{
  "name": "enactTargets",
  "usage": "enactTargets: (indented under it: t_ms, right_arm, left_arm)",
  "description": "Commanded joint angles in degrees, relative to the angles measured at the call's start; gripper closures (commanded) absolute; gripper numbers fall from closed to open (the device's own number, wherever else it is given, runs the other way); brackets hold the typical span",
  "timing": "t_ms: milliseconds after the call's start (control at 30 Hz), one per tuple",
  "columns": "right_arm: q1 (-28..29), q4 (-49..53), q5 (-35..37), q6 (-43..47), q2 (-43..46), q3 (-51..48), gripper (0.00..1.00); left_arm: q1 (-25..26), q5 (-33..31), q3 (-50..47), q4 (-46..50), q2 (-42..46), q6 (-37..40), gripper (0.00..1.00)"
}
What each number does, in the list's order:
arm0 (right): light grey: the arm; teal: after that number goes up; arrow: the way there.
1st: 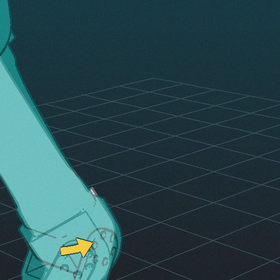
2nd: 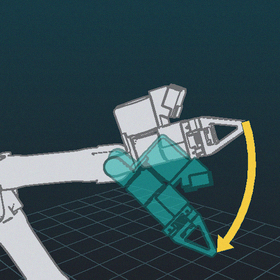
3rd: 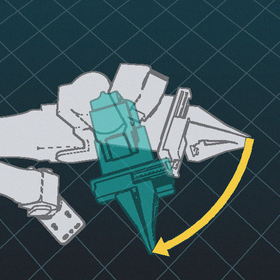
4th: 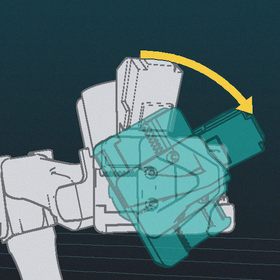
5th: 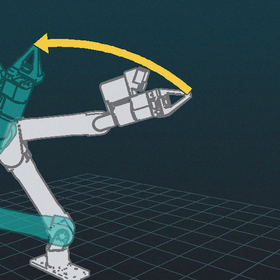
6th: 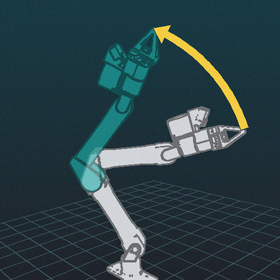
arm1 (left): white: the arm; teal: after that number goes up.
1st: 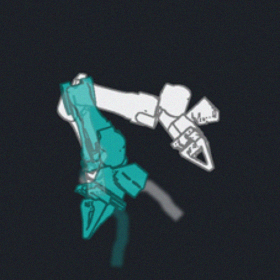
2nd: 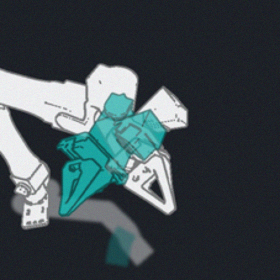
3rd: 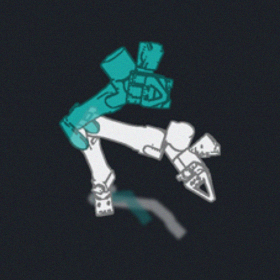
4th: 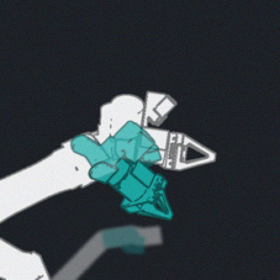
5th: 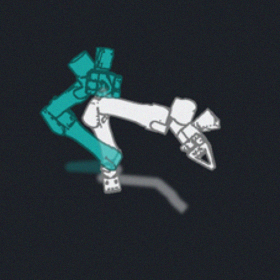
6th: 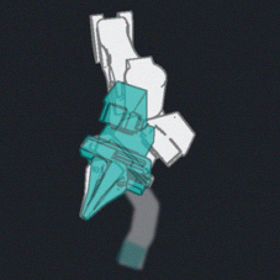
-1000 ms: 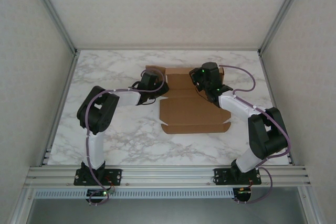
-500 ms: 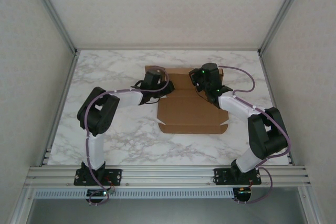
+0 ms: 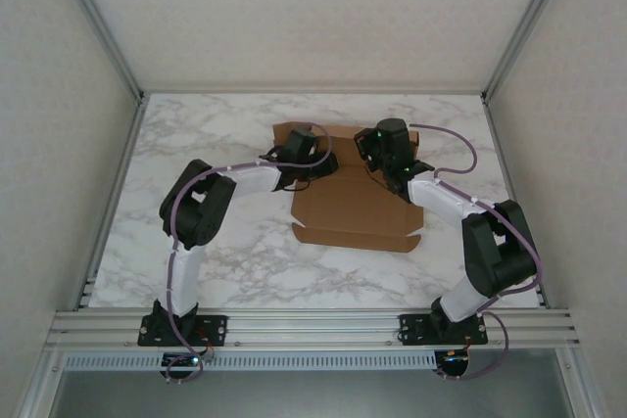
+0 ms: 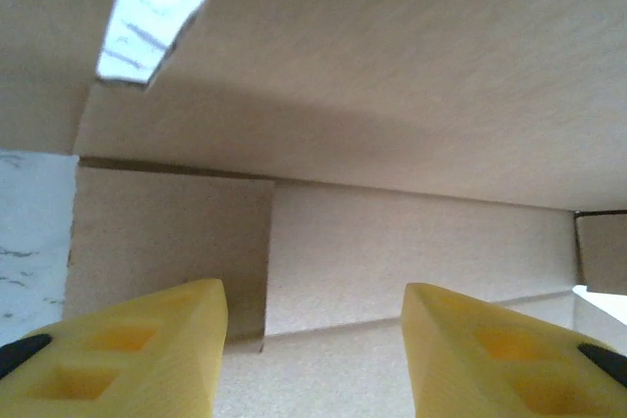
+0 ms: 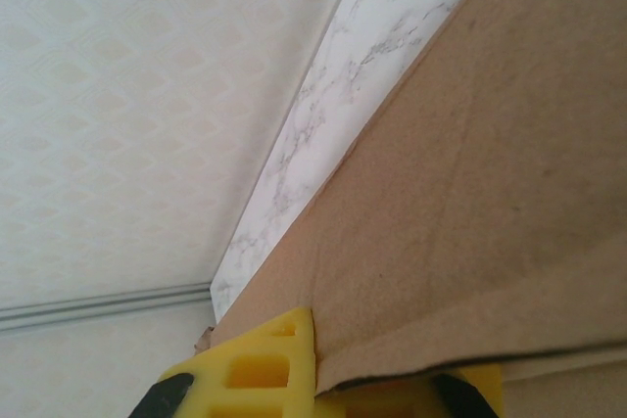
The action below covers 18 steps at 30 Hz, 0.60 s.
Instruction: Fold the paper box
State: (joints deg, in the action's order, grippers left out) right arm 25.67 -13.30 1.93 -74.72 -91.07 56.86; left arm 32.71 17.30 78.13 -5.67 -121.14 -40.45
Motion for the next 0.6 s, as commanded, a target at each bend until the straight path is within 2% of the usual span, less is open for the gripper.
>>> enactTargets:
  t_ms: [0, 467, 567]
  right_arm:
    - [0.7, 4.6, -1.3, 2.3, 0.4, 0.2, 1.0]
    - [-2.1, 6.1, -1.5, 4.7, 1.0, 1.2, 1.0]
    - [-2.7, 5.7, -2.3, 4.5, 0.8, 1.0, 1.0]
  left_arm:
    - [0.2, 0.7, -1.2, 1.4, 0.0, 1.0, 0.49]
    - [-1.5, -1.5, -6.2, 8.4, 16.4, 8.5, 0.45]
    - [-1.8, 0.0, -8.8, 8.6, 20.3, 9.7, 0.45]
